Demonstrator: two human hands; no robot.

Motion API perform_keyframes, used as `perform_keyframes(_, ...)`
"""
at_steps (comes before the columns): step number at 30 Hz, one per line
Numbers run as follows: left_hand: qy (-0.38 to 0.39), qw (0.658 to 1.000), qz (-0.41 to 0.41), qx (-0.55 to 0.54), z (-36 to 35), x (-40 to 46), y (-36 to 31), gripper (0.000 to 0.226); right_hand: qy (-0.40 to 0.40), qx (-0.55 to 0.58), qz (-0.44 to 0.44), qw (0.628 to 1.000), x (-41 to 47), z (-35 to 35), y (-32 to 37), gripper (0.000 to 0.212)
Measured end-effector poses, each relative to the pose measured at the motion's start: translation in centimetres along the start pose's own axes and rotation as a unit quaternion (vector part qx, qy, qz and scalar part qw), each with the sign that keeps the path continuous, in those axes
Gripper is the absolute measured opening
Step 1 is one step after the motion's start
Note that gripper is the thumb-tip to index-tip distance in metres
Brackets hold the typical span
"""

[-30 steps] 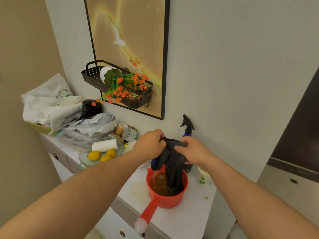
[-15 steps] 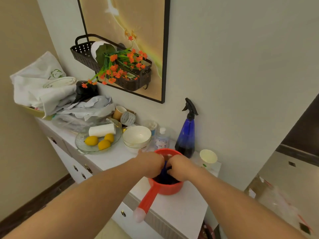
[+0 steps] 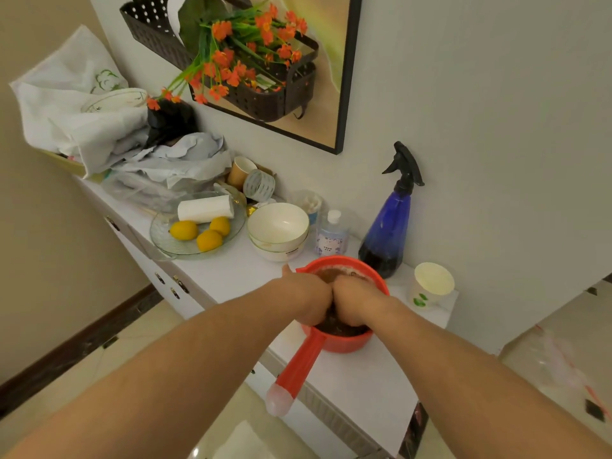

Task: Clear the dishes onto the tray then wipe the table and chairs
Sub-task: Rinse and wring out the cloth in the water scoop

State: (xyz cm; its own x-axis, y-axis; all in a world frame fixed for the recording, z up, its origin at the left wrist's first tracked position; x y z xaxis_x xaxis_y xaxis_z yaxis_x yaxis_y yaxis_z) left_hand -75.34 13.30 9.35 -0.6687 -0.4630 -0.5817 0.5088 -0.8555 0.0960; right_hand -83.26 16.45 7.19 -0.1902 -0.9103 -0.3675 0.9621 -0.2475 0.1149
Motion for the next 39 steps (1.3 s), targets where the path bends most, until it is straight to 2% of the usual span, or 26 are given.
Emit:
perform_keyframes(3, -0.013, 0.999, -0.025, -0.02, -0.4, -0.5, 0.4, 0.029, 0.002, 0.001, 0.019, 1.0, -0.7, 0.7, 0.1, 0.035)
perform_keyframes(6, -0.103, 0.987, -0.055, -0.108, 0.7, -1.6, 0.9, 0.025, -0.045, 0.046, 0.012, 0.998, -2.2, 3.0, -0.5, 0.024)
perform_keyframes(8, -0.164, 0.968, -0.069, -0.175, 2.2, -2.3, 1.4, 0.025, -0.093, 0.135, 0.001, 0.986, -3.4, 4.9, -1.2, 0.019)
perform_keyframes(10, -0.206, 0.956, -0.07, -0.196, 3.8, -3.3, 2.3, 0.033, -0.15, 0.257, -0.036, 0.954, -5.1, 7.1, -1.8, 0.013)
perform_keyframes(12, -0.216, 0.953, -0.064, -0.201, 4.6, -3.9, 3.1, 0.04, -0.197, 0.352, -0.066, 0.913, -6.6, 9.2, -1.9, 0.011)
perform_keyframes(16, -0.234, 0.943, -0.081, -0.223, 5.4, -4.4, 3.6, 0.036, -0.254, 0.436, -0.071, 0.861, -8.6, 13.2, -1.0, 0.008)
perform_keyframes(19, -0.277, 0.923, -0.098, -0.247, 6.6, -5.2, 3.5, 0.023, -0.32, 0.432, -0.077, 0.839, -10.1, 15.5, -0.6, 0.013)
perform_keyframes(22, -0.327, 0.894, -0.083, -0.296, 8.0, -5.9, 3.9, 0.021, -0.408, 0.38, -0.106, 0.823, -11.2, 16.7, -1.3, 0.018)
perform_keyframes(24, -0.362, 0.869, -0.065, -0.331, 8.8, -6.3, 4.4, 0.02, -0.431, 0.35, -0.134, 0.821, -11.7, 16.6, -1.8, 0.016)
perform_keyframes(27, -0.372, 0.856, -0.05, -0.355, 9.1, -6.5, 4.8, 0.017, -0.371, 0.281, -0.147, 0.873, -10.9, 14.6, -2.0, 0.013)
perform_keyframes(30, -0.326, 0.895, -0.055, -0.299, 7.5, -6.0, 4.1, 0.018, -0.256, 0.201, -0.13, 0.937, -8.9, 11.2, -1.5, 0.007)
perform_keyframes(34, -0.265, 0.955, -0.043, -0.127, 4.4, -3.4, 2.6, 0.017, -0.131, 0.088, -0.103, 0.982, -5.8, 6.4, -1.0, 0.011)
perform_keyframes(37, -0.164, 0.986, 0.008, -0.002, 2.7, -0.9, 1.0, 0.03, -0.034, -0.006, -0.064, 0.997, -3.1, 3.4, -0.4, 0.036)
perform_keyframes(39, -0.052, 0.995, 0.046, 0.077, 1.8, 0.6, 0.0, 0.05, 0.041, -0.061, -0.031, 0.997, -1.7, 1.8, -0.5, 0.046)
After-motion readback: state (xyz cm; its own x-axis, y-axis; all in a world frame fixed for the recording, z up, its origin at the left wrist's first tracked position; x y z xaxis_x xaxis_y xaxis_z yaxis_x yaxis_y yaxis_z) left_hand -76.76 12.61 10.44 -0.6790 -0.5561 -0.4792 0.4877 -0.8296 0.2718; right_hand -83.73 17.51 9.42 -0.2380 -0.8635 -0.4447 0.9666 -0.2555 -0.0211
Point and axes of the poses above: each hand's wrist, its own x-axis towards the middle knuckle, its own z-axis out of the back of the hand, y = z × x, the point moved 5 cm from there along x, towards the middle knuckle, and after that the axes turned 3 degrees about -y, right-handed, at the moved point
